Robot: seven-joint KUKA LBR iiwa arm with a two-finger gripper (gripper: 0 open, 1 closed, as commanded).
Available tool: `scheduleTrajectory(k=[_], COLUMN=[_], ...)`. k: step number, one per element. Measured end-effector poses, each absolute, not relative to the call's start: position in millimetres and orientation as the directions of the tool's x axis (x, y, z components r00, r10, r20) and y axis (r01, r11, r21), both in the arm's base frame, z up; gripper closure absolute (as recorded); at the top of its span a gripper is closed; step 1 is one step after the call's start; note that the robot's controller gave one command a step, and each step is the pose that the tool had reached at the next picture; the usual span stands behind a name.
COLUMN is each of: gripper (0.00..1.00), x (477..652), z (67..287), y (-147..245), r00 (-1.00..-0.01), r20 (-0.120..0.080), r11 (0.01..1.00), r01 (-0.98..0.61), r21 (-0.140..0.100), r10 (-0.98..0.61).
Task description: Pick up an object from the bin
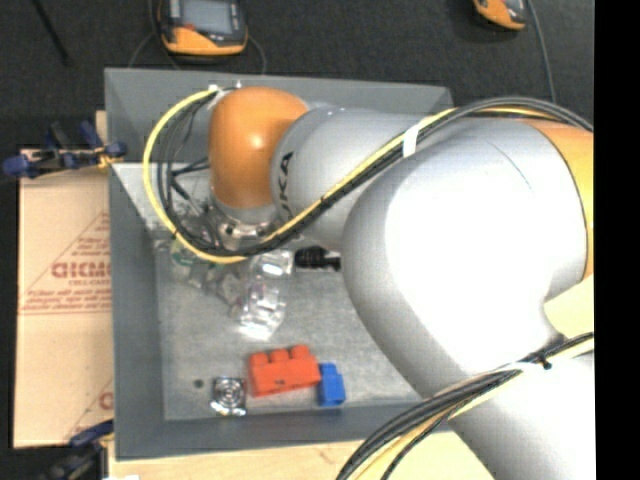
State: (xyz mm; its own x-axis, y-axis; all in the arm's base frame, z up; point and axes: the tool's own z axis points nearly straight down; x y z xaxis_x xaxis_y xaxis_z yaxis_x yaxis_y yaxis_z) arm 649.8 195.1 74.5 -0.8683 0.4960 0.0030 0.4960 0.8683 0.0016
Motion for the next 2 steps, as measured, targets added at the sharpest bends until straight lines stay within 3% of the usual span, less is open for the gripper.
scheduleTrajectory(k=[1,2], gripper=[1.00,1.00], x=[651.2,610.0], z=[185,219], y=[166,185], r00=[-0.895,-0.906], r20=[-0.010,-0.004], r11=[0.895,0.906], r01=[0.446,0.423], r21=[0.005,0.002], r10=[0.446,0.423])
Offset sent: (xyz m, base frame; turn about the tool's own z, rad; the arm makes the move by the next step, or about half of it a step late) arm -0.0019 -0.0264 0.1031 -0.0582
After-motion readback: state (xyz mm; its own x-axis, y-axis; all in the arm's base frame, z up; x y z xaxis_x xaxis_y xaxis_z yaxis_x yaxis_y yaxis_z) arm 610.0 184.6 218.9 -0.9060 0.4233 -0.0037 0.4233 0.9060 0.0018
